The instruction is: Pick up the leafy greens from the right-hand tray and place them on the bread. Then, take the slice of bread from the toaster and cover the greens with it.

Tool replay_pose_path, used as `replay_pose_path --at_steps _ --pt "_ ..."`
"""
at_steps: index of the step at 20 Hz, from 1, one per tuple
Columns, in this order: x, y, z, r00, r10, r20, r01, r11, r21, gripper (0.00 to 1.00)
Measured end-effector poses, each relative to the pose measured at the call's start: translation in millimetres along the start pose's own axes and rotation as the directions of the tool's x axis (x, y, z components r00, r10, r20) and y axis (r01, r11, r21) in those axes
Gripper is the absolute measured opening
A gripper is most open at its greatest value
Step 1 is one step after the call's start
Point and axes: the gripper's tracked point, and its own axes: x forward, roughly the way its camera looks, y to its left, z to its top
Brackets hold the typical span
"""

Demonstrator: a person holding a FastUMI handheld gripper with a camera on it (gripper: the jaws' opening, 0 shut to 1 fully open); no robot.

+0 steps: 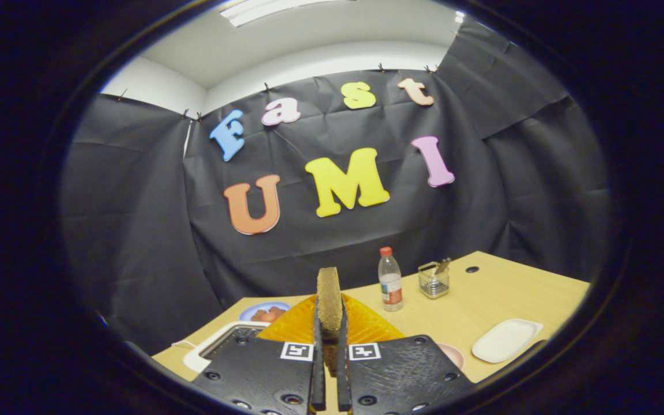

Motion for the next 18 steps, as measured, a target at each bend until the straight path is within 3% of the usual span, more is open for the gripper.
replay_pose_path --at_steps 8,12,17,18 --pt "25 -45 -90 0.98 0.048 -0.195 -0.024 0.992 0.123 0.08" --pt "27 -50 -110 0.97 0.081 -0.231 -0.033 0.978 0.204 0.08" --pt "30 -81 -132 0.959 0.063 -0.276 0.009 0.968 0.25 0.08" --pt "30 -85 -137 0.954 0.06 -0.292 0.017 0.967 0.256 0.11"
